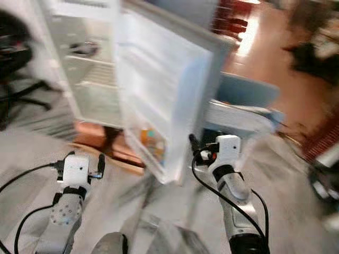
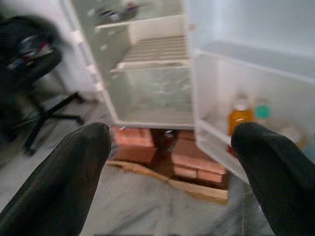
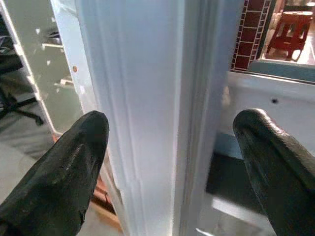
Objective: Restocking fridge
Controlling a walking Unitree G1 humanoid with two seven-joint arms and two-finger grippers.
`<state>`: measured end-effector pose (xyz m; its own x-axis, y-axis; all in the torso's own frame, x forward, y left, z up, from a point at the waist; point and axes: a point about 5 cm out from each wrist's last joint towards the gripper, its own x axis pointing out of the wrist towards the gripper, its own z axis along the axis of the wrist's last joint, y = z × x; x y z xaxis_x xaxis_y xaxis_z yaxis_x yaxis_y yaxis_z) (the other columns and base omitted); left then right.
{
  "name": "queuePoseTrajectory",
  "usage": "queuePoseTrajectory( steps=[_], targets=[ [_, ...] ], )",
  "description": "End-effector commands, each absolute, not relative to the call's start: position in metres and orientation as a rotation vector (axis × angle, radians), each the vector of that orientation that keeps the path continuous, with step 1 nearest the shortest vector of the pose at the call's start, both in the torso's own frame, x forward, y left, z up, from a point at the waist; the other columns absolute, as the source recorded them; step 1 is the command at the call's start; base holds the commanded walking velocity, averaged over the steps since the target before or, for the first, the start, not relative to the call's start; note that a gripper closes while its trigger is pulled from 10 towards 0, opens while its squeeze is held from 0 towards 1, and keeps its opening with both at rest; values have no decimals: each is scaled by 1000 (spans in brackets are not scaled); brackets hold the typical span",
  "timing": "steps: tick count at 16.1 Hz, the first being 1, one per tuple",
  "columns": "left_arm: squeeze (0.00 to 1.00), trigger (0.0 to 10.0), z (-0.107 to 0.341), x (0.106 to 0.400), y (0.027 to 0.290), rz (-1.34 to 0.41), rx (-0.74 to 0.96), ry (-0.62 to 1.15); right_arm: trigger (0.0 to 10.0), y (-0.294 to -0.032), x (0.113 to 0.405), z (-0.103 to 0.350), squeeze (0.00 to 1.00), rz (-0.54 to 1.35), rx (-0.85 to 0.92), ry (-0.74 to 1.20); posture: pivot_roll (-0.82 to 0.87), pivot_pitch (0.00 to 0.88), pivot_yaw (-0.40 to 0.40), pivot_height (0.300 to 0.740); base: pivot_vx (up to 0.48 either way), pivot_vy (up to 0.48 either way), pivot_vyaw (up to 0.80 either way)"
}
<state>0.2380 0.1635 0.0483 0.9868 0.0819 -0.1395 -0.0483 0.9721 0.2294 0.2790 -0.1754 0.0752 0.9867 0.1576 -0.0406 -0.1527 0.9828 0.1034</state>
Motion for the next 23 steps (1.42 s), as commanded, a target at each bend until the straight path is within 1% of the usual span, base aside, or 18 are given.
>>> queuePoseTrajectory(
  steps=[1,2,4,5,7,8,11,15,16,17,19,20,23],
  targets=[
    [0,10000,53,240,163,66,225,126,10000,-179,282,78,0,111,104,31,109,65,-46,740,0,0,794],
    [0,10000,53,240,163,70,220,129,10000,-178,283,84,0,92,66,-16,109,65,-46,740,0,0,794],
    [0,10000,53,241,162,70,219,130,10000,-180,290,87,0,18,70,-29,111,64,-47,740,0,0,794],
    [0,10000,53,242,162,69,219,132,10000,-185,295,89,0,-33,64,-37,113,61,-49,740,0,0,794],
    [0,10000,52,240,162,67,216,137,10000,-192,296,91,0,-73,62,-44,117,61,-53,740,0,0,731],
    [0,10000,51,239,162,68,216,142,10000,-201,293,89,0,-121,51,-44,116,61,-55,740,0,0,0],
    [0,10000,50,238,159,48,200,151,10000,-213,287,85,0,-182,43,-42,114,63,-53,740,0,0,0],
    [0,10000,50,239,158,38,202,152,10000,-217,281,76,0,-198,37,-17,110,64,-48,740,0,0,0],
    [0,10000,50,240,158,32,203,154,10000,-219,289,79,0,-197,54,-25,111,65,-42,740,0,0,0],
    [0,10000,49,240,157,18,199,161,10000,-221,300,88,0,-192,117,-56,114,65,-42,740,0,0,0],
    [0,10000,48,240,156,13,201,165,10000,-224,308,97,0,-189,119,-80,119,64,-43,740,0,0,0],
    [0,10000,47,240,156,13,203,169,10000,-224,317,107,0,-186,153,-105,123,63,-45,740,0,0,0],
    [0,10000,46,239,155,12,203,175,10000,-216,330,124,0,-140,209,-155,126,63,-45,740,0,0,0]
  ],
)
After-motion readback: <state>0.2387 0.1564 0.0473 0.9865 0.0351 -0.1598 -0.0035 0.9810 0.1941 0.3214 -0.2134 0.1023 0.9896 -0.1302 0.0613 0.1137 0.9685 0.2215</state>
